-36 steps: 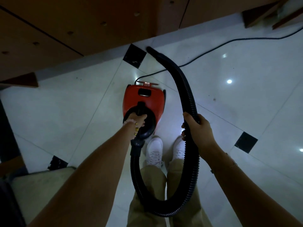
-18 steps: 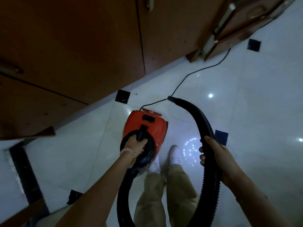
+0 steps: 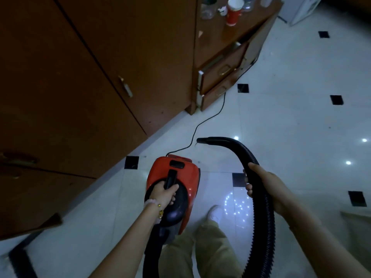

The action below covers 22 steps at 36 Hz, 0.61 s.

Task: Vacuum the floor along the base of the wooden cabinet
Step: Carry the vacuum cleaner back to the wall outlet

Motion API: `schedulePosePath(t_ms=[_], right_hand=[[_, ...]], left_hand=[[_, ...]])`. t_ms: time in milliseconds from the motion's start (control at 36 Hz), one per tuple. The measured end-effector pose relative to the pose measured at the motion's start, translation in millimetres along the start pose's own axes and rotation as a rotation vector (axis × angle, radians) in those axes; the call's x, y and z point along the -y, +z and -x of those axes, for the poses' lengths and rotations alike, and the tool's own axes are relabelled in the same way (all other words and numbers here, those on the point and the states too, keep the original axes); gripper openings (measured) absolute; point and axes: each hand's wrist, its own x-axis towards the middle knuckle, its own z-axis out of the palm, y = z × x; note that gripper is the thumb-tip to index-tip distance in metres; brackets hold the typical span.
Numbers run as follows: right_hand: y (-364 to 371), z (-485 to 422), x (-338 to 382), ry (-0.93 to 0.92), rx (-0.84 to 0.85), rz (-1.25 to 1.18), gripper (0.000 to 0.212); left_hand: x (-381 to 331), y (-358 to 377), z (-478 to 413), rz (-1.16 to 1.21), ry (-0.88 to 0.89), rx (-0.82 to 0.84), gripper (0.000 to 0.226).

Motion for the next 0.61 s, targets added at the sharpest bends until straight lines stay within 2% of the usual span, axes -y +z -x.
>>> schedulePosePath(t_ms=[139, 333, 611], right_hand=[[-26.1, 16.1, 21.5, -0.044, 0.006, -0.056, 0.030], [-59.3, 20.6, 58.3, -0.081, 0.017, -0.072, 0.031], [-97.0, 25.4, 83.9, -0.145, 0.008, -0.127, 0.028]], left_hand=[[-37.9, 15.5, 21.7, -0.038, 0.044, 0.008, 0.015], [-84.1, 39.2, 26.2, -0.052, 0.103, 0.002, 0.022], [-117.0, 73.7, 17.2, -0.087, 0.134, 0.016, 0.027]])
